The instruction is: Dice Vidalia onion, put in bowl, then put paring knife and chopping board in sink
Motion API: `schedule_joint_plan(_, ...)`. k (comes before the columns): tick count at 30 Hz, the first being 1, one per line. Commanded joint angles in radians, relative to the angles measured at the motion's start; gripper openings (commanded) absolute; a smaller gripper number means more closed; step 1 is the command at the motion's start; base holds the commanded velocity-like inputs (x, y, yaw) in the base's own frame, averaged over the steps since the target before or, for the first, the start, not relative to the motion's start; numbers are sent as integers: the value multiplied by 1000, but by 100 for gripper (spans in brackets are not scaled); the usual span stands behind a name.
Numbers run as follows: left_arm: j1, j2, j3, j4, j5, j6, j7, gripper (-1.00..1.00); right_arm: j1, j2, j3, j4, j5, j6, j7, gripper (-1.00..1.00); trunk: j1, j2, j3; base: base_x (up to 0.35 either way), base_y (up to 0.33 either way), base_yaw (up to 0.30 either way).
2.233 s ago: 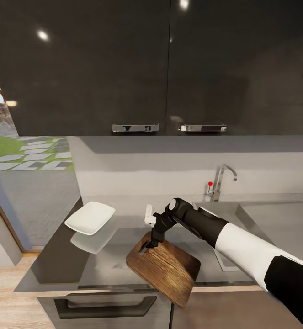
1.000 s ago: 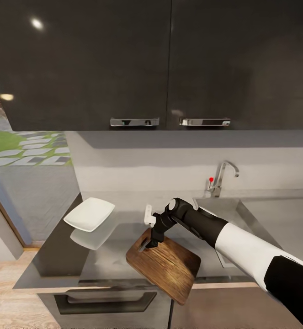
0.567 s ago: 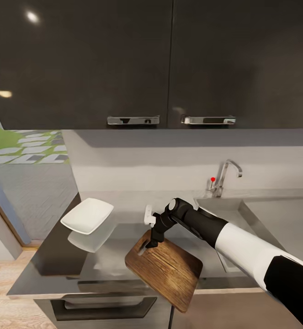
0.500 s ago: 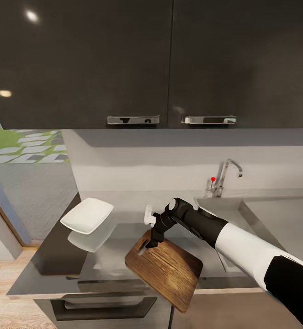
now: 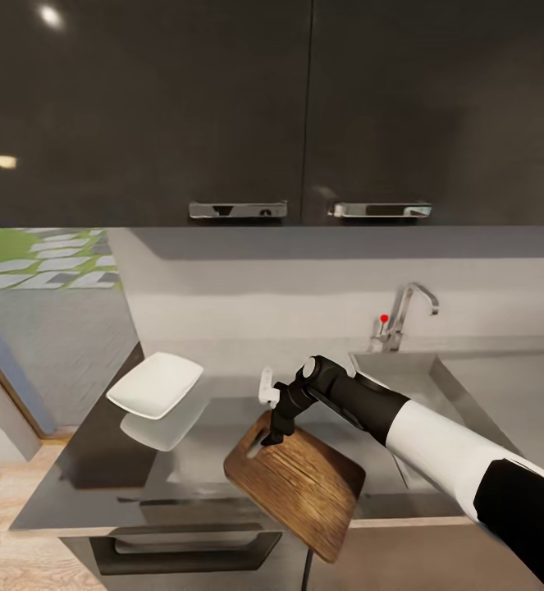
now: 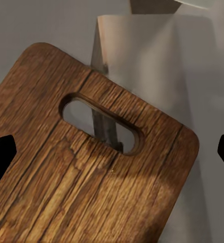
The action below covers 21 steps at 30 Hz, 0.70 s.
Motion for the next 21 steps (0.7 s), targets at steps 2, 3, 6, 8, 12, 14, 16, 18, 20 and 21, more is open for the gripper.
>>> schedule_joint_plan(2,0,0,1,-2,-7,0,7,100,-1,0,1,-2,6,3,4,100,1,-2,-5,170,38,0)
schedule_joint_plan(3,0,0,1,-1,-7,0,7,100,-1,0,1,-2,6,3,4,100,1,-2,-6,212,55,0)
schedule_joint_plan(6,0,0,1,0,-7,0,7,100,-1,0,1,-2,6,3,4,100,1,-2,-10,160,31,0)
schedule_joint_plan(8,0,0,1,3,-8,0,7,100,-1,0,1,-2,6,3,4,100,1,-2,-13,80,15,0)
schedule_joint_plan(12,0,0,1,6,-7,0,7,100,-1,0,1,-2,6,3,4,100,1,-2,-18,27,5,0)
schedule_joint_plan(14,0,0,1,7,-8,0,7,100,-1,0,1,-2,6,3,4,100,1,-2,-20,11,2,0)
schedule_joint_plan(16,0,0,1,7,-8,0,7,100,-1,0,1,-2,6,3,4,100,1,-2,-23,6,1,0)
schedule_joint_plan(18,0,0,1,8,-8,0,7,100,-1,0,1,-2,6,3,3,100,1,-2,-26,2,0,0)
schedule_joint_plan(20,0,0,1,8,-8,0,7,100,-1,0,1,-2,6,3,3,100,1,-2,-28,0,0,0)
schedule_joint_plan(21,0,0,1,8,-8,0,7,100,-1,0,1,-2,6,3,3,100,1,-2,-30,0,0,0)
